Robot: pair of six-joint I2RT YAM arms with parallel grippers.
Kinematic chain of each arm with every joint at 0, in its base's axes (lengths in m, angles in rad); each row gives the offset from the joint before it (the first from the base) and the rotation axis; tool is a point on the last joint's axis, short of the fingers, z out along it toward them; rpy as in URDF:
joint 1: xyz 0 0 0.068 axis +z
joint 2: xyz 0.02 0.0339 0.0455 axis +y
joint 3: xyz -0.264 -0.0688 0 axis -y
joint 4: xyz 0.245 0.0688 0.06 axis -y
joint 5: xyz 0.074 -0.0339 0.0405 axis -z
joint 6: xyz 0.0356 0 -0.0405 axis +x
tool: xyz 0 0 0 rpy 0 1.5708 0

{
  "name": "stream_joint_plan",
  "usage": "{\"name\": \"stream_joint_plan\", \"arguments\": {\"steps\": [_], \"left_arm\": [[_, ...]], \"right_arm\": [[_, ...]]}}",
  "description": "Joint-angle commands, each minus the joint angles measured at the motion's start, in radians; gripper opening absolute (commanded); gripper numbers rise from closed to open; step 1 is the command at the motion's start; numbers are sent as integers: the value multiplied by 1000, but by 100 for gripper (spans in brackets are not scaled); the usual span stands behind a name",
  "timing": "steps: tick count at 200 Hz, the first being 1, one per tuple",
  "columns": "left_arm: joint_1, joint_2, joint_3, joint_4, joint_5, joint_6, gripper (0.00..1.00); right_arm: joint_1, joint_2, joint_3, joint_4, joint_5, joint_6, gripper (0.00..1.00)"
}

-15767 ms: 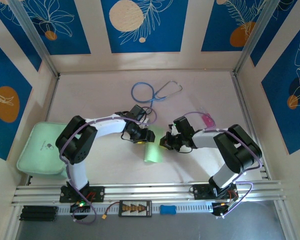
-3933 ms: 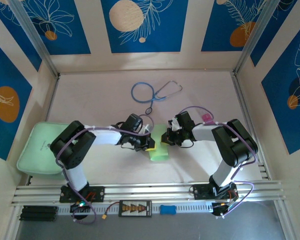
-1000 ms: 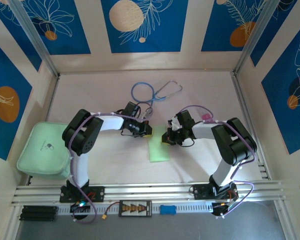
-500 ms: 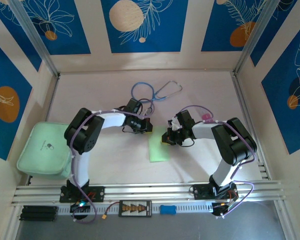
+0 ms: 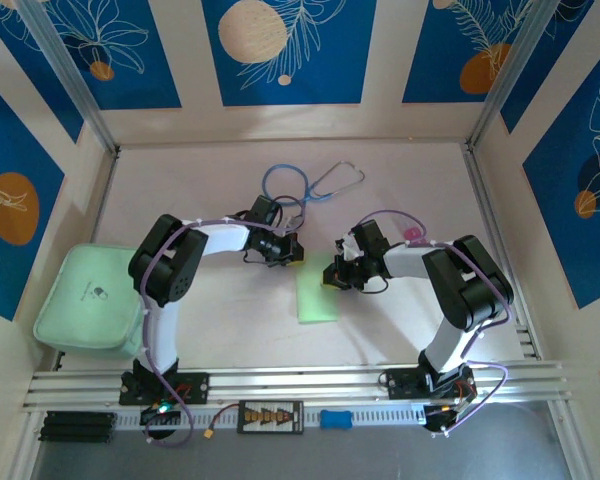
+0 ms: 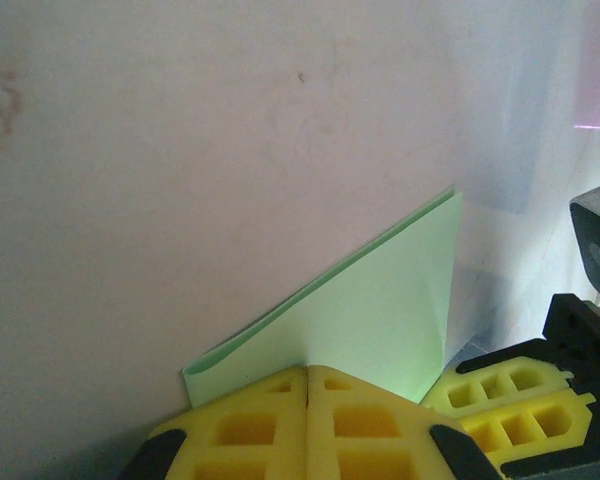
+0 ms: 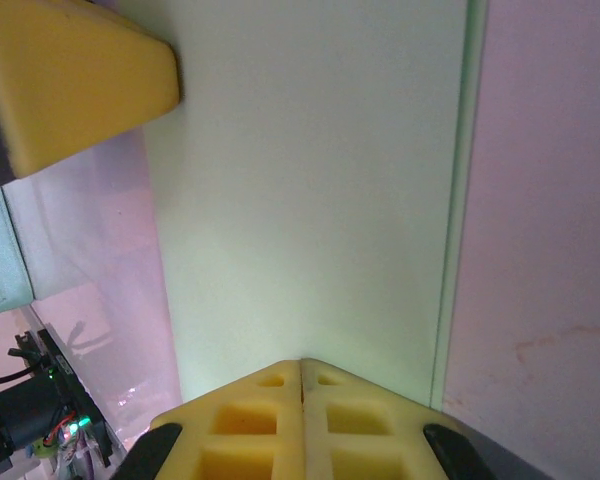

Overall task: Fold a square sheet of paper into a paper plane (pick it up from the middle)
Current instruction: First fold the square sheet of paper in half at the center of the table.

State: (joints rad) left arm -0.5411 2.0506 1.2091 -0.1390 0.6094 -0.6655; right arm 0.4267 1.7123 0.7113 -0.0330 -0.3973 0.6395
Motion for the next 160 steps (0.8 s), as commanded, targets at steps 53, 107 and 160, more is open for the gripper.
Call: {"name": "stream_joint_plan", "arguments": {"steps": [53, 107, 160], "left_arm": [[52, 16, 20, 6, -199, -64, 0], [54, 24, 32, 19, -204, -76, 4], [58, 13, 23, 32, -221, -91, 6]], "right_arm": [[-5, 39, -62, -121, 82, -5, 0], [-5, 36, -71, -114, 70, -7, 0], [-4, 28, -77, -113, 68, -7, 0]]}}
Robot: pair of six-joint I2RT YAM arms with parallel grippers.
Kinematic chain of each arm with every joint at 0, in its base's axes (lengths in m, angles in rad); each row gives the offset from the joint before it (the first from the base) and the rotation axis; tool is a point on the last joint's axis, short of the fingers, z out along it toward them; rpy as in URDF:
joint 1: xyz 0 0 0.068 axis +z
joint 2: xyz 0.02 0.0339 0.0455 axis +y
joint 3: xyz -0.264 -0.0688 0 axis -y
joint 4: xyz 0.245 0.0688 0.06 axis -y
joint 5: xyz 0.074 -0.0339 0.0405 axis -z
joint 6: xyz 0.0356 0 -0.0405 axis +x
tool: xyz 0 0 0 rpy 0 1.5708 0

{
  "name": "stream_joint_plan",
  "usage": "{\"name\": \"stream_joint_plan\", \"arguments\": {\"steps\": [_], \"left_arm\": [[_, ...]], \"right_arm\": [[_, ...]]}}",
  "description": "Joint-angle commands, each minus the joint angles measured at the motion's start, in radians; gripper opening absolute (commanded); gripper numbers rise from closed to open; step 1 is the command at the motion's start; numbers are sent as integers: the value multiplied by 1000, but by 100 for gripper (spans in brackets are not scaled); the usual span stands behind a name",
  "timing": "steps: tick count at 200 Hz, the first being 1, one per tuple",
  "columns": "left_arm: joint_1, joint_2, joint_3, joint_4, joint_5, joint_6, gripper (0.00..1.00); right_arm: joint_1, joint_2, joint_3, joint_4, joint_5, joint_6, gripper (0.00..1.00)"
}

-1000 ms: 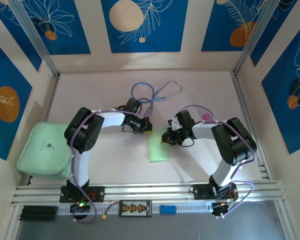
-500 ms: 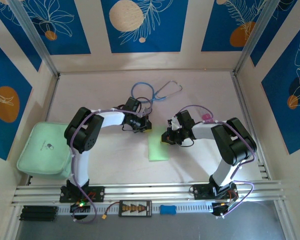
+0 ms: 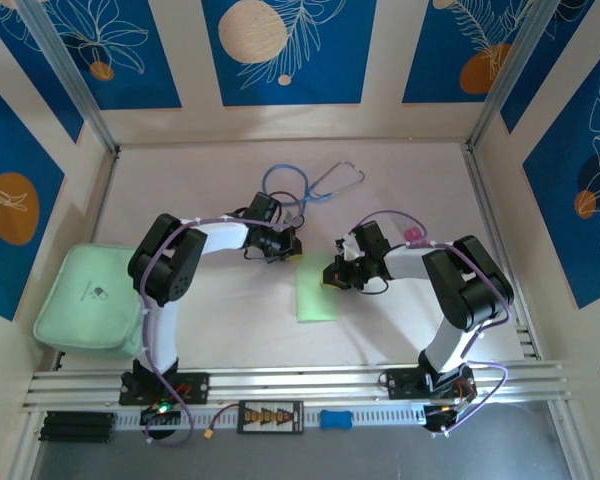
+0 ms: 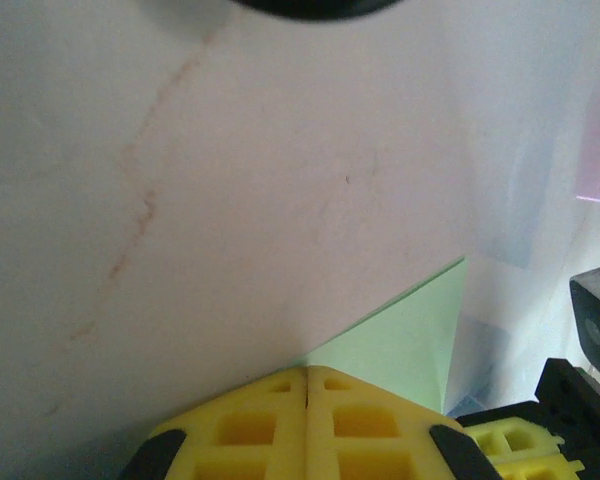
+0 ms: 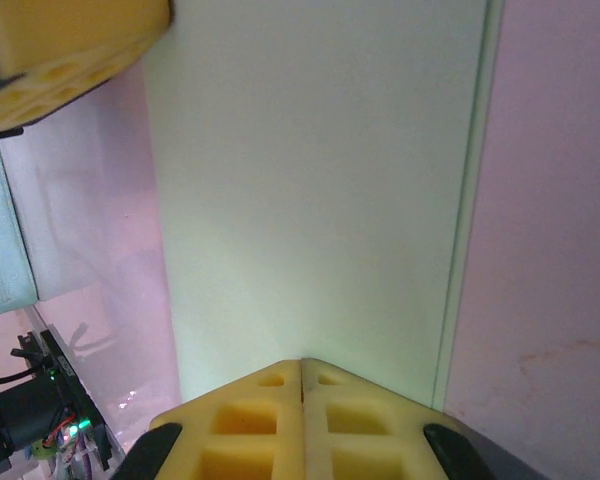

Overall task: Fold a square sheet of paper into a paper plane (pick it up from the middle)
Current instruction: First fold the square sheet of paper in half at the center of the table.

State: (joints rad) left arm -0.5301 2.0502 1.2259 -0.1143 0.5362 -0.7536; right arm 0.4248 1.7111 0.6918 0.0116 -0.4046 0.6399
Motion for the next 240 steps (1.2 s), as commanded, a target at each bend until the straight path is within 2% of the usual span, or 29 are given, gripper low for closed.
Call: {"name": "stream_joint_plan", "arguments": {"steps": [1, 78, 138, 198, 217, 240], "left_arm": [[47, 13, 7, 5, -150, -3, 6], [45, -18, -13, -33, -256, -22, 7], [34, -37, 1, -65, -266, -4, 7], [-19, -171, -13, -127, -289, 52, 13], [-32, -219, -56, -91, -245, 57, 14], [-51, -233, -104, -15, -110, 70, 14]], "right_arm": [[-2, 30, -58, -158, 75, -7, 0], [-1, 16, -75, -150, 80, 0, 0], [0, 9, -77, -152, 81, 0, 0], [0, 5, -77, -154, 87, 1, 0], [0, 5, -76, -157, 90, 2, 0], [0, 5, -75, -158, 93, 1, 0]]}}
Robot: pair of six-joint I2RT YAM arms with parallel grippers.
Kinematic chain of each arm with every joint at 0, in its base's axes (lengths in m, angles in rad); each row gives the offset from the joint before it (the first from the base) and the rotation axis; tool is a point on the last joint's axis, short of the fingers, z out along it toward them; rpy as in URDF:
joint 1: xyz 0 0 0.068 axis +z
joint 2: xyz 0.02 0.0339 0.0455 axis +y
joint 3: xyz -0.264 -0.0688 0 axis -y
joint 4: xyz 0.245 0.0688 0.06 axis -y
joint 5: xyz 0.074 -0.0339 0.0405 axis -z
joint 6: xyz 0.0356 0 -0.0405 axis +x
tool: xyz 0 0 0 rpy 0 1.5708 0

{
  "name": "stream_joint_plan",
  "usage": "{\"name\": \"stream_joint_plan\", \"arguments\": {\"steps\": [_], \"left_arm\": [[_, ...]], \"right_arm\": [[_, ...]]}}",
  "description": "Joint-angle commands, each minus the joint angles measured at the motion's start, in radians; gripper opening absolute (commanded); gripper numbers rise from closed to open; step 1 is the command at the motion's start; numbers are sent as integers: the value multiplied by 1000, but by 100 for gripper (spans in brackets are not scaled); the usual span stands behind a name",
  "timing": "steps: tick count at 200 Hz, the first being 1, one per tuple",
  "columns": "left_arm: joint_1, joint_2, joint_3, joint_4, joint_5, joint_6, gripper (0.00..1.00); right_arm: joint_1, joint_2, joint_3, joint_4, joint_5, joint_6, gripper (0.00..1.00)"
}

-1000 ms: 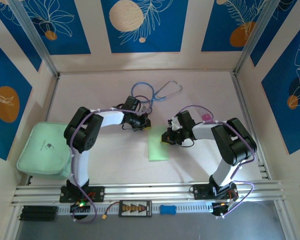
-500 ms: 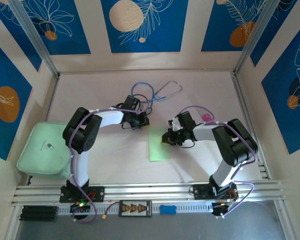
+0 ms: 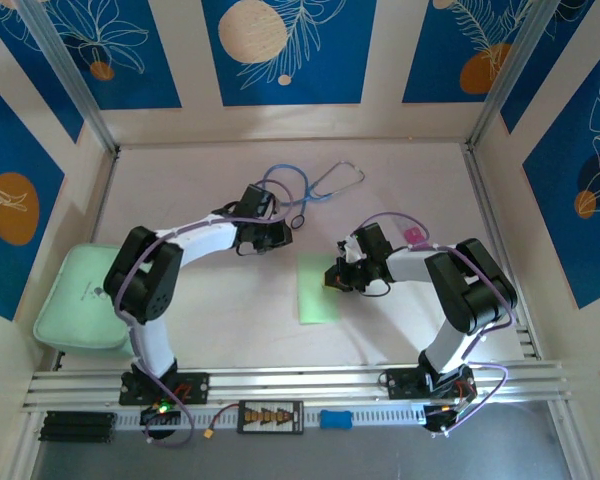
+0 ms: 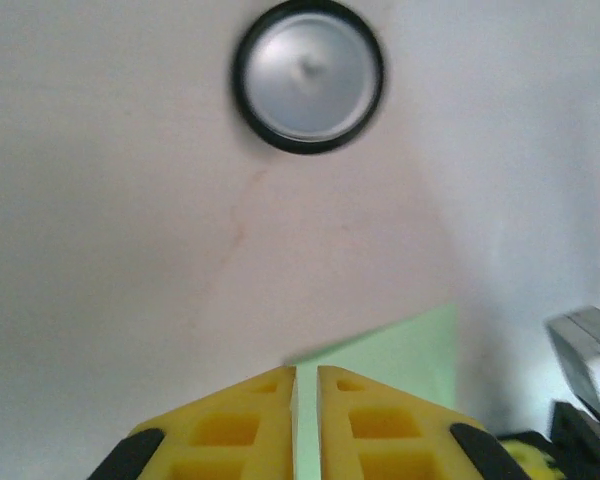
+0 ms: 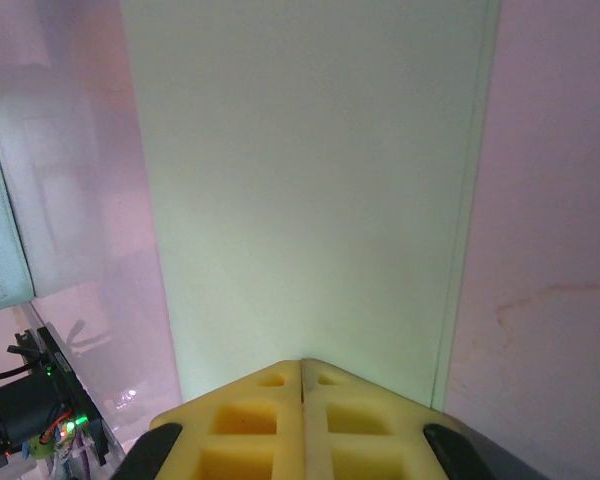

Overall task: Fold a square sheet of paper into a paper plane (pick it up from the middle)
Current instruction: First fold the square sheet of paper in half at the center of the table.

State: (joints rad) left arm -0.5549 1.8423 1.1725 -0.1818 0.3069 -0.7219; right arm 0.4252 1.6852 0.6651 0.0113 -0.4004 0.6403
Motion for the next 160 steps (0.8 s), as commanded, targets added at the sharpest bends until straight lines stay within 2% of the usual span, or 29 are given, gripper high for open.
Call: {"name": "stream_joint_plan", "arguments": {"steps": [1, 50, 108, 160], "left_arm": [[-26, -24, -52, 55, 125, 39, 14], [-63, 46, -79, 120, 283, 67, 14], [-65, 132, -146, 156, 256, 67, 13], [-63, 82, -162, 122, 215, 88, 14]], "right_arm": [[0, 30, -48, -158, 89, 1, 0], [0, 32, -48, -159, 91, 1, 0], [0, 29, -50, -159, 94, 2, 0], [0, 30, -50, -160, 96, 3, 0]]}}
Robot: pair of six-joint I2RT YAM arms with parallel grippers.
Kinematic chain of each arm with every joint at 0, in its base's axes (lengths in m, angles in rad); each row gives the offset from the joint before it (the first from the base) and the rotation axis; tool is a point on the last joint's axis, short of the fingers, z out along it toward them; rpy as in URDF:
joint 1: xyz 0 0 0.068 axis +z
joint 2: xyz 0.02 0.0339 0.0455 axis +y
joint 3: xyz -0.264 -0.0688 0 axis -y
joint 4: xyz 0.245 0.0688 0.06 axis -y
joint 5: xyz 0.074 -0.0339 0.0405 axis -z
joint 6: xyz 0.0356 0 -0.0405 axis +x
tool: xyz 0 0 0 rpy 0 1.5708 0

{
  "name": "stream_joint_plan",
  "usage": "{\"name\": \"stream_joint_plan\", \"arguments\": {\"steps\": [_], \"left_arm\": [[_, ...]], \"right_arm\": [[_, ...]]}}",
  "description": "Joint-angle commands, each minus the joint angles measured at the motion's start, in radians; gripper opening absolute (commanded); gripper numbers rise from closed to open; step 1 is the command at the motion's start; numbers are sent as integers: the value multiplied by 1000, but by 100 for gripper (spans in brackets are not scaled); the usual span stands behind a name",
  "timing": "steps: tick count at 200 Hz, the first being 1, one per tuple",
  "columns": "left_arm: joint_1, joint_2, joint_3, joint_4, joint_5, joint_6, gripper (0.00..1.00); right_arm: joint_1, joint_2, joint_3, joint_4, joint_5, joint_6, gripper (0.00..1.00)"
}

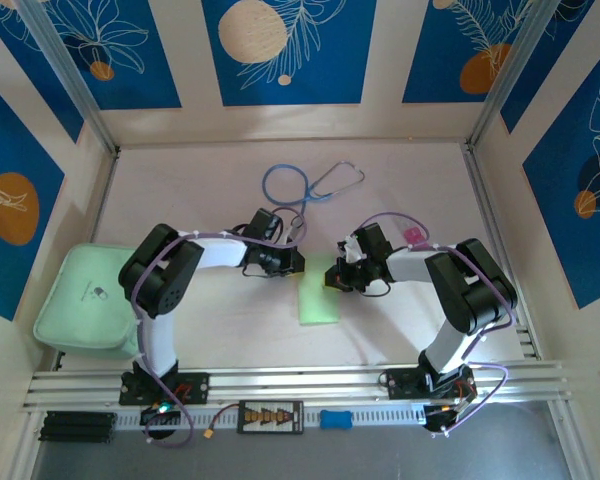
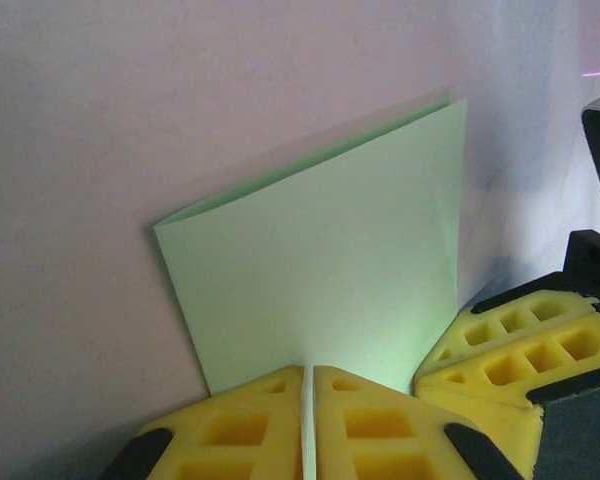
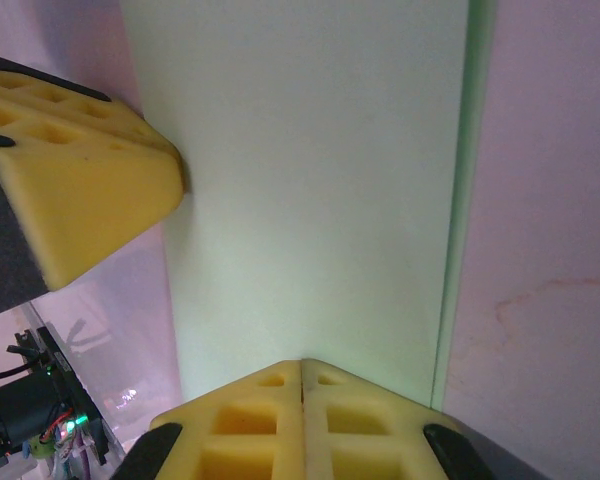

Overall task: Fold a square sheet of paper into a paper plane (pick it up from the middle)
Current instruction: First fold the square sheet of paper in half at the center of the table.

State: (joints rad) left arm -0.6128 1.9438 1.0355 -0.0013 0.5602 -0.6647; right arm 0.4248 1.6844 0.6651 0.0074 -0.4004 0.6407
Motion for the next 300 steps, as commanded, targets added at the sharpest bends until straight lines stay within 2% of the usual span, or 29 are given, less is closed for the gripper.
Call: {"name": "stream_joint_plan", "arguments": {"steps": [1, 43, 93, 137, 188, 237, 274, 300], "left_arm": [[-5, -22, -25, -59, -38, 31, 14], [-21, -87, -22, -50, 11, -14, 14], [-36, -42, -63, 3, 60, -75, 13], [-35, -33, -91, -55, 12, -39, 12], [-50, -138, -102, -52, 4, -63, 14], [-116, -192, -183, 45, 99, -123, 14], [-143, -170, -211, 50, 164, -96, 15], [-143, -155, -245, 29, 148, -68, 15]], "right_arm": [[0, 30, -50, -156, 95, 2, 0], [0, 29, -52, -155, 97, 2, 0], [0, 26, -52, -155, 94, 2, 0], [0, 22, -55, -155, 96, 3, 0], [0, 19, -56, -151, 97, 4, 0], [0, 12, -56, -155, 103, 5, 0], [0, 16, -54, -157, 107, 7, 0], [2, 13, -55, -160, 110, 9, 0]]}}
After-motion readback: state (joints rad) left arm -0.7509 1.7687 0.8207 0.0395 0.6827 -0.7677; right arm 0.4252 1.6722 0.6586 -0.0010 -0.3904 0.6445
